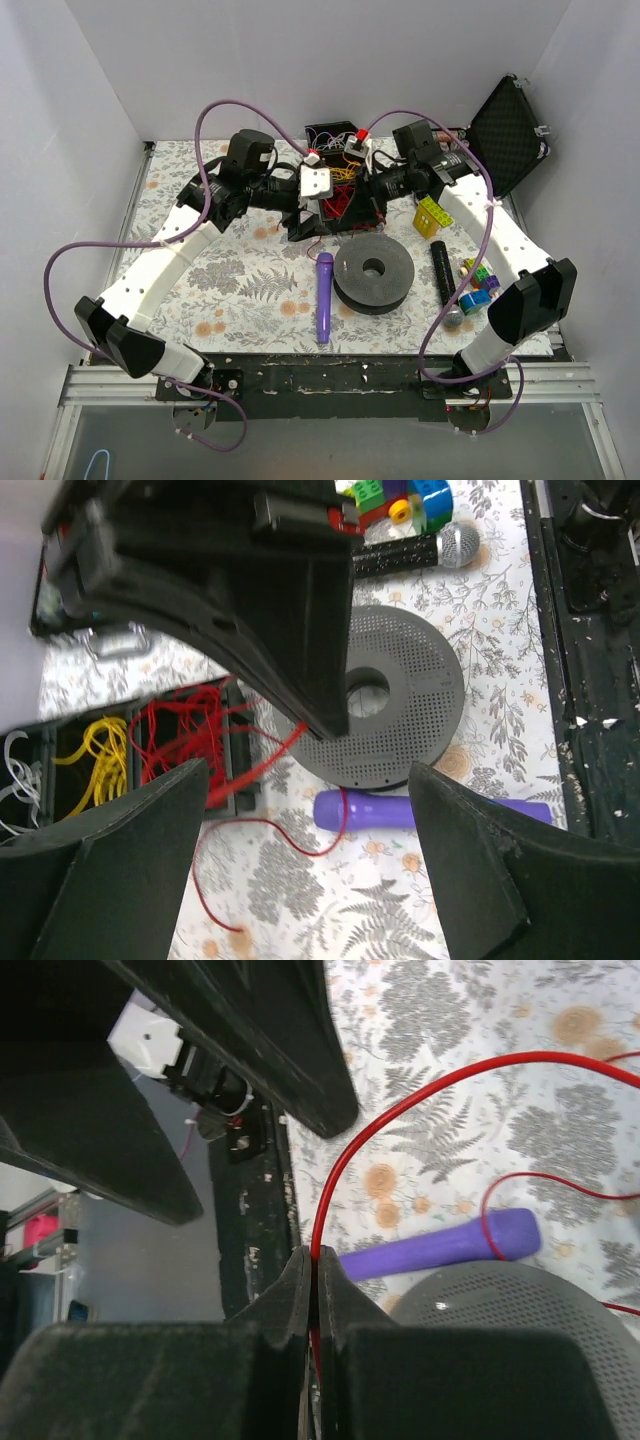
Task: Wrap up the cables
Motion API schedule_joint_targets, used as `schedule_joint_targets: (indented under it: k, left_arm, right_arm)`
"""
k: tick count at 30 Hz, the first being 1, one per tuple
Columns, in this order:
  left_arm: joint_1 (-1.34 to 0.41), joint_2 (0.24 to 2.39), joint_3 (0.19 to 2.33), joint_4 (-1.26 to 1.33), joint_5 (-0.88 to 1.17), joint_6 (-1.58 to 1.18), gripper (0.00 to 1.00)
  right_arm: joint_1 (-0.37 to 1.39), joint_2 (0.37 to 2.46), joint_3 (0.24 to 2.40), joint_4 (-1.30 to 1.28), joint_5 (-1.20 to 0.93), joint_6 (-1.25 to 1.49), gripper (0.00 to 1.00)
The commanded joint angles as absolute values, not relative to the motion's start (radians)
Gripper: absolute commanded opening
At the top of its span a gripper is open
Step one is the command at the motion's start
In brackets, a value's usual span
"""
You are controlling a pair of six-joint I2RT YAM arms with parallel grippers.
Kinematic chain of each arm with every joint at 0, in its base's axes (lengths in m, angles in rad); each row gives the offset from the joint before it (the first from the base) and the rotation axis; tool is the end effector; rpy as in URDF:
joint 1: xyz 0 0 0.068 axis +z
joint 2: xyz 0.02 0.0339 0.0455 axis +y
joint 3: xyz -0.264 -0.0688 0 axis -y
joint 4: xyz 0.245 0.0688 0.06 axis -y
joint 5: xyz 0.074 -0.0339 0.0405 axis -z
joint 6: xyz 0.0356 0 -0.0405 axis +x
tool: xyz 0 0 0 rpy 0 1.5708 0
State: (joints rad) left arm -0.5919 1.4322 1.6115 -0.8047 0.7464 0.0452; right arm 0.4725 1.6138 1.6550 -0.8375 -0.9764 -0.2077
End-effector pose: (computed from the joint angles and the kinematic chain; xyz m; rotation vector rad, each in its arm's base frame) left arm 0.2314 -0.1847 0.4191 1.0965 1.9322 -1.1220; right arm 0.2888 0.1807 0.3802 -1.1832 1.9152 1.2767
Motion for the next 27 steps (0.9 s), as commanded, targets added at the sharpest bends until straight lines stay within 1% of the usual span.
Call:
schedule_joint_targets:
  k: [1, 3, 4, 6, 7, 9, 10, 11, 15, 18, 20, 22, 24, 26, 27]
  left_arm:
    - [-0.623, 1.434, 1.667, -0.822, 0.833, 0.198, 0.78]
    - [-0.65, 1.439, 1.672, -0.825, 0.839, 0.198, 0.72]
    - [-0.661, 1.44, 1.671, -0.825, 0.839, 0.195, 0.65]
    - [-0.676, 1.445, 1.672, -0.825, 0.836, 0.181, 0.43]
    - [-0.683, 1.447, 1.674, -0.828, 0.831, 0.173, 0.35]
    - [-0.695, 1.453, 1.684, -0.85, 0.831, 0.176, 0.27]
    - [-0.698, 1.456, 1.69, -0.862, 0.828, 0.181, 0.26]
    - [-0.701, 1.46, 1.698, -0.88, 0.821, 0.187, 0.28]
    - [-0.704, 1.454, 1.707, -0.905, 0.772, 0.216, 0.46]
    - [-0.706, 1.444, 1.698, -0.903, 0.75, 0.259, 0.49]
    - [-0.709, 1.442, 1.698, -0.897, 0.739, 0.278, 0.44]
    - [-0.712, 1.445, 1.698, -0.893, 0.724, 0.291, 0.35]
    - [-0.716, 1.445, 1.692, -0.897, 0.71, 0.323, 0.28]
    - [-0.718, 1.445, 1.69, -0.9, 0.698, 0.333, 0.16]
    - [-0.719, 1.443, 1.692, -0.899, 0.698, 0.333, 0.05]
  right_arm:
    - [0.518, 1.54, 1.684, -0.824, -1.051, -0.127, 0.01]
    - [0.537, 1.523, 1.678, -0.813, -1.065, -0.098, 0.01]
    - [0.543, 1.513, 1.68, -0.813, -1.065, -0.088, 0.01]
    - [0.546, 1.484, 1.675, -0.805, -1.065, -0.078, 0.01]
    - [0.546, 1.468, 1.668, -0.79, -1.059, -0.06, 0.01]
    - [0.546, 1.434, 1.642, -0.741, -1.058, -0.028, 0.01]
    - [0.546, 1.422, 1.629, -0.72, -1.06, -0.009, 0.01]
    - [0.546, 1.41, 1.614, -0.695, -1.06, -0.008, 0.01]
    - [0.546, 1.379, 1.571, -0.66, -1.049, 0.034, 0.01]
    - [0.546, 1.371, 1.569, -0.667, -1.061, 0.037, 0.01]
    - [0.546, 1.367, 1.572, -0.676, -1.066, 0.037, 0.01]
    - [0.546, 1.359, 1.571, -0.673, -1.072, 0.035, 0.01]
    - [0.546, 1.348, 1.565, -0.667, -1.077, 0.035, 0.01]
    - [0.546, 1.338, 1.549, -0.655, -1.077, 0.041, 0.01]
    - [0.546, 1.333, 1.542, -0.65, -1.074, 0.046, 0.01]
